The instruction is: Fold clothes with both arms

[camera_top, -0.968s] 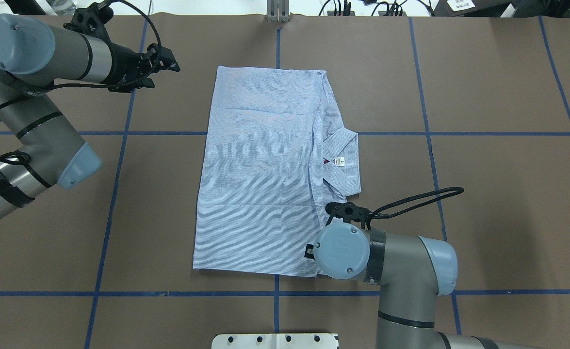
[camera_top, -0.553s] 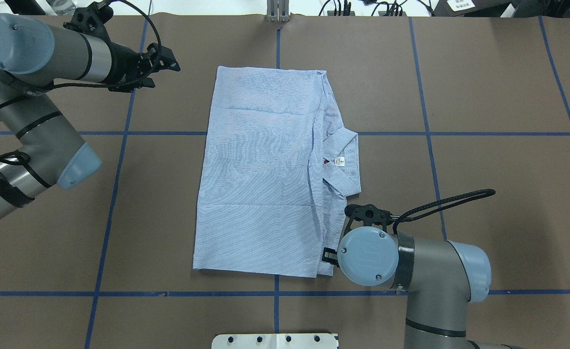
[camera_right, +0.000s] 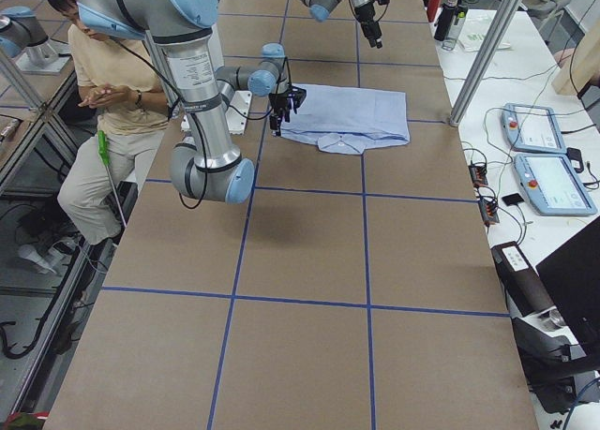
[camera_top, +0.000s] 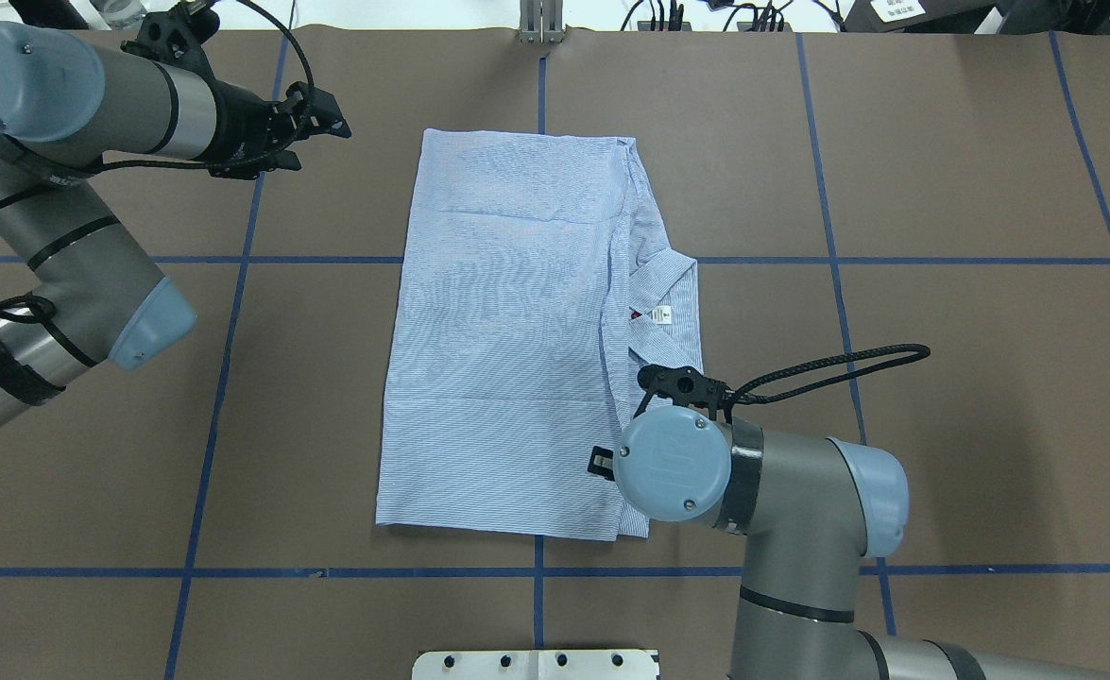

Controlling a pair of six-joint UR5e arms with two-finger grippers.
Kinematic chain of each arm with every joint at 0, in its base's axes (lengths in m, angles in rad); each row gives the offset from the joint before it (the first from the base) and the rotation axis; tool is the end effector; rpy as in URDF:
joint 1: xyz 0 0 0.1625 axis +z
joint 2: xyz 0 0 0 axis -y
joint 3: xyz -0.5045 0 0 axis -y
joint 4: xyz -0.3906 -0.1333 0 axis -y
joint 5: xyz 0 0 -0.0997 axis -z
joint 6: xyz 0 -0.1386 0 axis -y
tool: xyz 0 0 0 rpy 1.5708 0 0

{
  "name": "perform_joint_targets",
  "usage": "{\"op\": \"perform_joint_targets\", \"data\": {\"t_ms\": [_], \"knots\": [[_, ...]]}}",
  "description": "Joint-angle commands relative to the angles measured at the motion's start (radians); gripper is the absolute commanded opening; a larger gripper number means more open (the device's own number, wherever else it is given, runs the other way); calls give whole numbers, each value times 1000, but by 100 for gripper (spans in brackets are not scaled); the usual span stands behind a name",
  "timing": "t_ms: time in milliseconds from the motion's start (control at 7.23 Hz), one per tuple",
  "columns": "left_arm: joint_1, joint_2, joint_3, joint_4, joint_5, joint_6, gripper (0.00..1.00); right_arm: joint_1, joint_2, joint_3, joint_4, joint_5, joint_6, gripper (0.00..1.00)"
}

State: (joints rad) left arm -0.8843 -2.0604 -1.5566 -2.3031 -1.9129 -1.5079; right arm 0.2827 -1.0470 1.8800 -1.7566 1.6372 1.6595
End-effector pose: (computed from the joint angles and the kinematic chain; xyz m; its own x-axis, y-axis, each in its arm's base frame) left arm 0.4032 -0.6289 0.3821 0.2580 -0.2214 -0.9404 0.5147 0.8553 -0.0602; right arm -0.6165 -0.3083 0.3605 0.7418 0.3075 0.5959 -0.3068 0.9458 -0.1061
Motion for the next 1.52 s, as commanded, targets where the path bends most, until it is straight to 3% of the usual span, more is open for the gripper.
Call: {"op": "perform_joint_targets", "data": {"t_ms": [0,138,553,830,1107,1383], "knots": [[-1,0,-22,22,0,-2,81,51,45,-77,6,-4,-56,100],[-1,2,-36,42,0,-2,81,87,97,-160,32,3,-79,100],[-1,0,-103,129,-2,-2,81,140,90,-223,69,16,-144,100],[-1,0,-108,140,0,-2,81,188,47,-196,71,111,-199,100],[-1,0,-108,140,0,-2,81,188,-71,-45,66,113,-187,100],[1,-1,-108,140,-2,-2,81,158,-41,-33,68,109,-3,100]]}}
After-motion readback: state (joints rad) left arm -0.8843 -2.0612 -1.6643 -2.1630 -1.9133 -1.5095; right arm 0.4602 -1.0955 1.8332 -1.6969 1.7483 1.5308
